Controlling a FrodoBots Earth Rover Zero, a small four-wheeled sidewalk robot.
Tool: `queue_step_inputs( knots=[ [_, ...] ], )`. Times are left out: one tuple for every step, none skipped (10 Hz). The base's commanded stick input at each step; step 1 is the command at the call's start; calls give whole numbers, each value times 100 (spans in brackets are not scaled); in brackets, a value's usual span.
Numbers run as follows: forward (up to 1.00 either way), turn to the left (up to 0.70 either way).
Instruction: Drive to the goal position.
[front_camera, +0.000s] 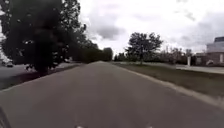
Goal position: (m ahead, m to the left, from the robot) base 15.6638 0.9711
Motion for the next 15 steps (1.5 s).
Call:
queue_step_inputs(
  knots=[
    [100, 1],
    [100, 1],
    [100, 1],
    [100, 1],
    [100, 1],
    [100, 1],
    [100, 1],
    [100, 1],
    [100, 1],
    [100, 1],
    [100, 1],
    [100, -13],
    [100, -31],
    [100, -31],
    [100, -31]
  ],
)
